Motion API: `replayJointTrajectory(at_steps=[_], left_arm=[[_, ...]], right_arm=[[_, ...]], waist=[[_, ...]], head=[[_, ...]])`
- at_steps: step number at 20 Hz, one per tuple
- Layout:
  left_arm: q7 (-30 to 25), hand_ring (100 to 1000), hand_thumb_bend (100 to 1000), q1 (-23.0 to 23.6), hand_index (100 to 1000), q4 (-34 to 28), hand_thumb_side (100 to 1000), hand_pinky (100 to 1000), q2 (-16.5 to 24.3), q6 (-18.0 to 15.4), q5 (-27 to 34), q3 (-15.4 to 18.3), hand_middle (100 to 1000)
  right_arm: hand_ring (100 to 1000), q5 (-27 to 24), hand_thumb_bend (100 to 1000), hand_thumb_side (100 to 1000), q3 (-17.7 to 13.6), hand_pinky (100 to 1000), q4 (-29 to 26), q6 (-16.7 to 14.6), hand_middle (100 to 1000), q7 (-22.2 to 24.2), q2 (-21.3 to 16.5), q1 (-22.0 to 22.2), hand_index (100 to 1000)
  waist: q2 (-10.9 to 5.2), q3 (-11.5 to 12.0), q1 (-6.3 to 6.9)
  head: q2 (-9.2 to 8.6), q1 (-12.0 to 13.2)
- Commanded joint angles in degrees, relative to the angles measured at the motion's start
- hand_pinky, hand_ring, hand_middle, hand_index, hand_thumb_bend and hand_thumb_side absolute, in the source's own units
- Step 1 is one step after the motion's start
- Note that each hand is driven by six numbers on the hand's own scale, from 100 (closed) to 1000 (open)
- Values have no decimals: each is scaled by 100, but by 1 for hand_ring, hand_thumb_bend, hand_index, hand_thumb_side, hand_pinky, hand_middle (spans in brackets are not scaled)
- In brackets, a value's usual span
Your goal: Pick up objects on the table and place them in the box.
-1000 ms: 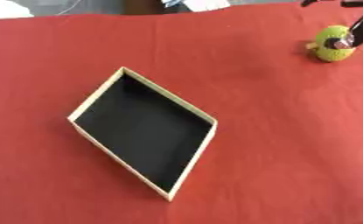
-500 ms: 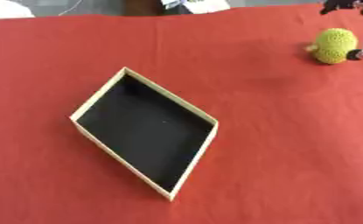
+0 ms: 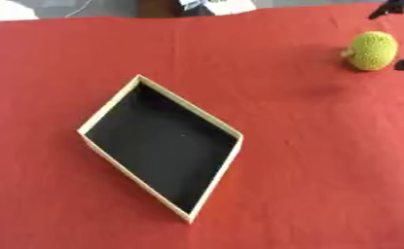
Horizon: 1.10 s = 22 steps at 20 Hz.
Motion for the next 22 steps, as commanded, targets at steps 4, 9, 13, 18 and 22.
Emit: replayJointTrajectory(at_steps=[4,9,13,18,22], left_arm=[[66,641,149,-33,725,0,688,602,181,-44,-25,60,656],[40,639,150,-44,724,8,689,601,142,-40,-27,53,656],[23,638,150,-60,723,23,689,601,111,-31,-18,54,655],[32,638,150,-90,724,21,689,601,101,-55,-4,57,655],[32,638,149,-97,724,17,689,601,79,-63,-17,50,655]], right_arm=[[952,459,450,107,50,1000,674,88,909,-269,47,-365,1000],[949,626,430,114,76,999,1181,100,902,-437,263,-599,1000],[945,734,417,119,78,992,1505,94,898,-570,400,-738,1000],[942,1068,452,103,54,999,1814,187,899,-814,522,-893,1000],[932,1498,465,100,-7,1000,2012,400,891,-1114,618,-997,1000]], waist=[[-104,36,19],[-72,65,37],[-45,93,51],[-19,138,75],[2,165,87]], head=[[-13,-42],[-31,-76],[-37,-105],[-52,-153],[-83,-174]])
